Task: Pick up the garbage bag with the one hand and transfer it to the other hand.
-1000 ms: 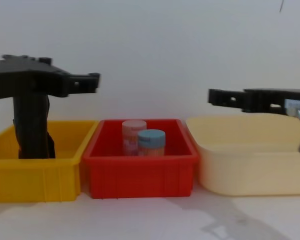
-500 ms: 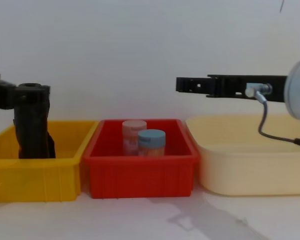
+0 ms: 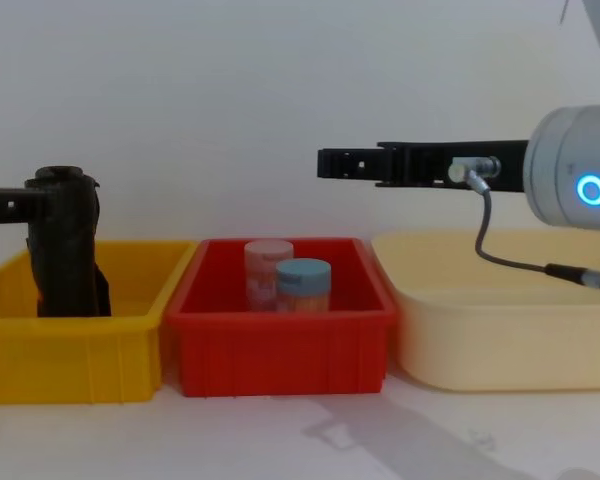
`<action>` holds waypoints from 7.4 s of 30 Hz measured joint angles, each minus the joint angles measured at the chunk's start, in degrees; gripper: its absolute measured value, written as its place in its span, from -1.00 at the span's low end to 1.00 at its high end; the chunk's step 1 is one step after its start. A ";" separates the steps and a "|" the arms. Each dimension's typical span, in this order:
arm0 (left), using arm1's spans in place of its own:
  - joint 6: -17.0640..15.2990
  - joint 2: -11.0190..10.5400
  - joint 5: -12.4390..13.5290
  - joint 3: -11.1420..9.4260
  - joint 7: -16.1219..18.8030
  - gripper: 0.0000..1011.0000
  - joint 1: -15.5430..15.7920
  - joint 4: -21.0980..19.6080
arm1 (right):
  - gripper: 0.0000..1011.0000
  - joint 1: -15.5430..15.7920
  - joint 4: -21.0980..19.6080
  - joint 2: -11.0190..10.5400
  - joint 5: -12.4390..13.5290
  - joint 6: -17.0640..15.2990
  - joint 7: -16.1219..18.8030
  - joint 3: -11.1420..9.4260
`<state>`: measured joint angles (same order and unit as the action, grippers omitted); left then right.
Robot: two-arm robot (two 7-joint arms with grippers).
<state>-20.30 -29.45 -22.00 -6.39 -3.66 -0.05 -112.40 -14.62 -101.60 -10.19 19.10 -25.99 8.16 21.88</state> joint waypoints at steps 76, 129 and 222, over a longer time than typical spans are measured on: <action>14.57 7.85 -2.51 -2.33 -13.19 0.14 15.78 26.76 | 0.98 -3.80 6.26 1.68 -0.25 -0.03 1.25 0.83; 14.98 7.96 -2.67 -2.33 -13.59 0.10 15.98 27.23 | 0.98 -18.02 29.86 8.90 -9.50 4.87 1.99 7.43; 14.97 7.96 -2.67 -2.33 -13.58 0.10 15.98 27.22 | 0.31 -22.70 40.41 10.94 -12.90 2.56 3.17 5.56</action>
<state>-5.32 -21.49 -24.68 -8.72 -17.24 15.93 -85.18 -37.32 -61.19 0.75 6.20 -23.43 11.33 27.44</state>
